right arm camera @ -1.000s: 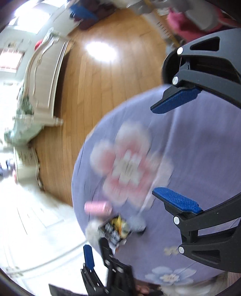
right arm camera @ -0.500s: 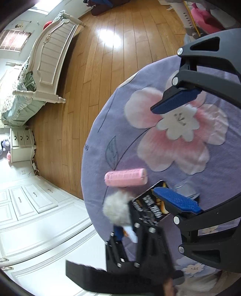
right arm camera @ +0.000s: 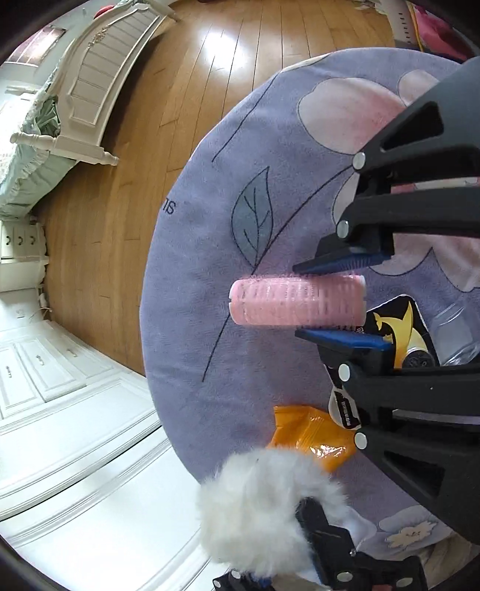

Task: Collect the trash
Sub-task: 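Grasp the white fluffy item with the left tool while the right tool grasps the pink roller, then carry the fluffy item and pink roller over the bin and open both tools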

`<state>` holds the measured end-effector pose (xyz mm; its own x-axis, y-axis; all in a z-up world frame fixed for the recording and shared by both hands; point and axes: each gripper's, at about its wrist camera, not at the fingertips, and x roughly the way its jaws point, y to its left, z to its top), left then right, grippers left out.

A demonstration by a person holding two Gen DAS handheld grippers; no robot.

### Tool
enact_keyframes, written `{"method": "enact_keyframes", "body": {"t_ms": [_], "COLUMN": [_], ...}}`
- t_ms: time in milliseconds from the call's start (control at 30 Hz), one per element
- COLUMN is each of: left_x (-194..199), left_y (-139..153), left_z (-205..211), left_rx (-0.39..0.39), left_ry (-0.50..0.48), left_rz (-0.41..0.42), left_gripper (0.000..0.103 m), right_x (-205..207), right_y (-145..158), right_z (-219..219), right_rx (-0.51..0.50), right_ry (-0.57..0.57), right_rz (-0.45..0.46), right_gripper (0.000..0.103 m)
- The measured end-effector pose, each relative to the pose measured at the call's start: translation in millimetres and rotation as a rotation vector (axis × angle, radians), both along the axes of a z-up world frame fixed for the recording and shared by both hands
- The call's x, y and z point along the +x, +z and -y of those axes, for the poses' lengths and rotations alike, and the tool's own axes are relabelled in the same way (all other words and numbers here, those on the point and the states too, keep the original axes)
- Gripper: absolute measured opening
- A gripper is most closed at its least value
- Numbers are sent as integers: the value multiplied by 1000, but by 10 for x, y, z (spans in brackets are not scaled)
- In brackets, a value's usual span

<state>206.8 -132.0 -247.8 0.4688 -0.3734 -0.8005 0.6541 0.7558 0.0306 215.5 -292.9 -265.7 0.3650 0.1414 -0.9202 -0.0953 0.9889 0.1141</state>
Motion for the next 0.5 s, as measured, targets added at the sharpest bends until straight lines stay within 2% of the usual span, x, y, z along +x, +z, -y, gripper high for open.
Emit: {"method": "enact_keyframes", "body": {"t_ms": [200, 500], "left_x": [-121, -569], "left_y": [15, 112], "left_z": [113, 651], "left_rx": [10, 40], "left_ry": [-12, -77], "left_rz": [27, 111], "left_gripper": [38, 38], "right_x": [-363, -1110], "right_y": [199, 496], "right_z": [91, 370], "right_rx": [0, -23], "right_ry": [-4, -58], "right_rz": [54, 105], "right_gripper": [27, 27]}}
